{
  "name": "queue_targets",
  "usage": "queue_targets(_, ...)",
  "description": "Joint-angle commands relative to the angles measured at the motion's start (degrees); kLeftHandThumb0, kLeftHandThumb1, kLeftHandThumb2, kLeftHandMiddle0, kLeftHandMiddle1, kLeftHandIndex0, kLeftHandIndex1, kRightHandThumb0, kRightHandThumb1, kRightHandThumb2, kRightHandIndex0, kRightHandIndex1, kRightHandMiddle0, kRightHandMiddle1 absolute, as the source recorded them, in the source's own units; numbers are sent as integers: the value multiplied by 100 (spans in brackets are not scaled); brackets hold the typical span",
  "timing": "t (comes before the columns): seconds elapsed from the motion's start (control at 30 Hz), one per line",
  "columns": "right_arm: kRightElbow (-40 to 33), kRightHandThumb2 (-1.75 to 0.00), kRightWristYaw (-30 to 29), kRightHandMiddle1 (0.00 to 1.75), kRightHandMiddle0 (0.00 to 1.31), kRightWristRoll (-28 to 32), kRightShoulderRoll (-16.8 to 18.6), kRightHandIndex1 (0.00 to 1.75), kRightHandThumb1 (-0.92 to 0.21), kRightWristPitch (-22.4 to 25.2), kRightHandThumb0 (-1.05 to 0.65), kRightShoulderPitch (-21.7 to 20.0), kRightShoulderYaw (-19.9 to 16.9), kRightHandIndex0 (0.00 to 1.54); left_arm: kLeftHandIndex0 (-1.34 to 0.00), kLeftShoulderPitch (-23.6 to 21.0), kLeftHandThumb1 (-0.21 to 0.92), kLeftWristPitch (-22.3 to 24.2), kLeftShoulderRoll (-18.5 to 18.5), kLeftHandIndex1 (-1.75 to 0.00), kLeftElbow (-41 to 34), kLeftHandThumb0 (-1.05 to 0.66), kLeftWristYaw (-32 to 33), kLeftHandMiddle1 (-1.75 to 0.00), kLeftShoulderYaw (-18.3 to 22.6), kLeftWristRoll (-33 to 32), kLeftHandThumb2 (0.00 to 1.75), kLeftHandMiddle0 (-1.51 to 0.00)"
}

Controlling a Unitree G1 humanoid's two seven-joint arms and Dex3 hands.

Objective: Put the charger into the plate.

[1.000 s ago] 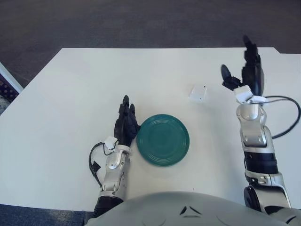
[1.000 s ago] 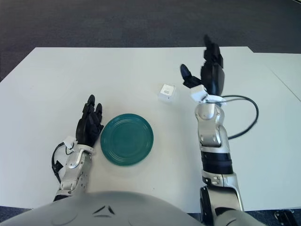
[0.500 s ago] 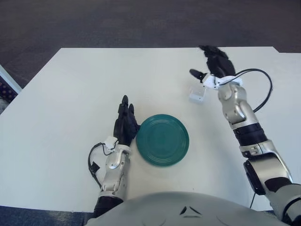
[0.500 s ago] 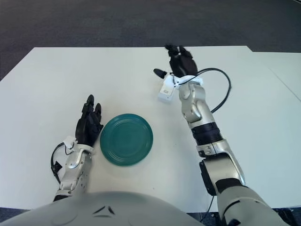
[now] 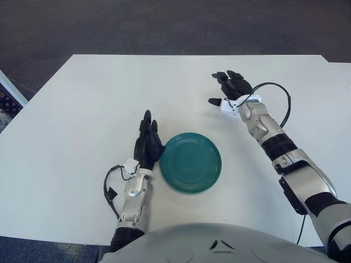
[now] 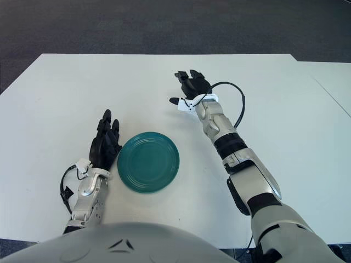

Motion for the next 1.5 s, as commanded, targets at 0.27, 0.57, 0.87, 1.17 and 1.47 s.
queue_targets(0.27, 883, -70, -339, 40, 0, -9, -107, 1, -92, -366, -91, -220, 178, 9, -1, 95, 92, 205, -196, -2, 273, -105, 18, 0, 58, -84, 86, 0)
queue_targets(0.57, 1298, -73, -458, 44, 0, 23, -34, 1, -92, -332, -93, -287, 241, 12, -3, 109, 92, 112, -251, -3, 345, -105, -15, 0, 86, -222, 85, 0)
queue_targets(0.87, 1810, -77, -478, 47, 0, 98, -17, 1, -92, -363, -96, -451, 231, 15, -3, 74, 92, 174, -272, -3, 331, -105, -43, 0, 83, -391, 84, 0)
queue_targets(1.17, 2363, -79, -518, 47, 0, 156, 17, 1, -92, -443, -96, -691, 245, 15, -2, 54, 92, 263, -171, -3, 352, -105, -45, 0, 83, -283, 85, 0)
queue_targets(1.47, 2782, -77, -471, 49, 0, 187, 88, 1, -92, -483, -96, -838, 271, 16, -1, 117, 92, 468, -135, -3, 184, -105, -122, 0, 38, -311, 84, 0)
